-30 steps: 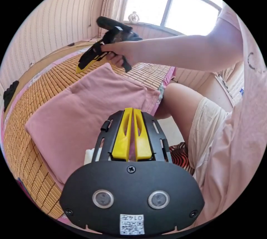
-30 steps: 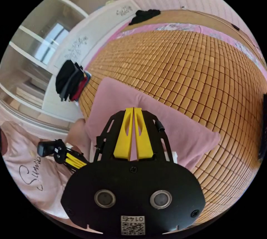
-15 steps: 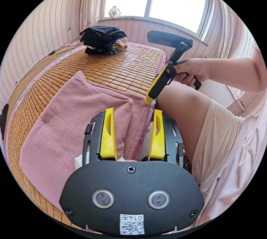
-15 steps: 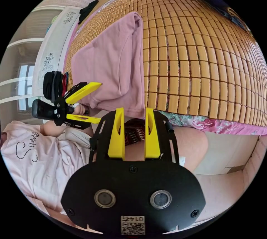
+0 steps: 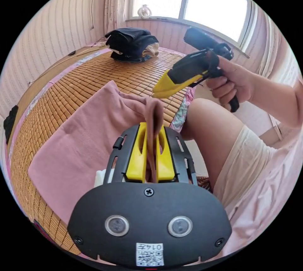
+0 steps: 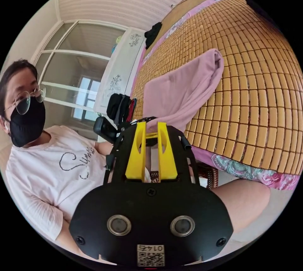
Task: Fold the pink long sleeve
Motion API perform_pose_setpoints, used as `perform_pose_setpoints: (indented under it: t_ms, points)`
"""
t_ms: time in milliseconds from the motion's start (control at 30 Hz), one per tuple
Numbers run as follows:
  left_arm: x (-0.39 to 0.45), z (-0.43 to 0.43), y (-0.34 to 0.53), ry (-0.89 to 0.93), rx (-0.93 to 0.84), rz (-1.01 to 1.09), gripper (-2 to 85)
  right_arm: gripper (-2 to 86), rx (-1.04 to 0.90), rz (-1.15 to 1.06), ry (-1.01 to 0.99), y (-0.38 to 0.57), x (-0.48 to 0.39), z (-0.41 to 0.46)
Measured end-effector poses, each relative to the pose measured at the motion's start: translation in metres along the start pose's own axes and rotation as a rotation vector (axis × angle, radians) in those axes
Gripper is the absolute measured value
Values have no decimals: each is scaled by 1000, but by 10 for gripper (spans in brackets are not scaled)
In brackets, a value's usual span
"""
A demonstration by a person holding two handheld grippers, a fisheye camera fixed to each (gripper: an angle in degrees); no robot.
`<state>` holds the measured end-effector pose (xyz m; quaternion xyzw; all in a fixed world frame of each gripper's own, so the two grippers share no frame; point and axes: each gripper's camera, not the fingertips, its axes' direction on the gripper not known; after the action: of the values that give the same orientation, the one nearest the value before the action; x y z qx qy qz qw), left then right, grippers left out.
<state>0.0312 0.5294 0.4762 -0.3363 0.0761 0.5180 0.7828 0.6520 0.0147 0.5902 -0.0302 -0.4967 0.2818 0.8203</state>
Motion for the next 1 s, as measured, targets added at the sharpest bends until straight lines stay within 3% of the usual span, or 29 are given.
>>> perform_pose_setpoints:
  t_ms: [133,233,400,667,833,1000]
  points:
    - [-15,-26,29,120,39,-13,42,152,164,287,58,9,65,-12]
    - [-18,-41,45,185,19,0,40,159,235,366,-74,5,89,7]
    - [-19,-55,58,189,42,-21,39,76,426,345,-113,14,88,-5]
    - [-17,-40,6,489,303,13,35,70,631,170,62,57,16,-113]
    - [-43,-35,16,600,349,-63,34,72,416,-13,282,8,-59,-95]
    - [-90,-46,76,425,284,-242,38,107,95,-73,302,-72,-88,42]
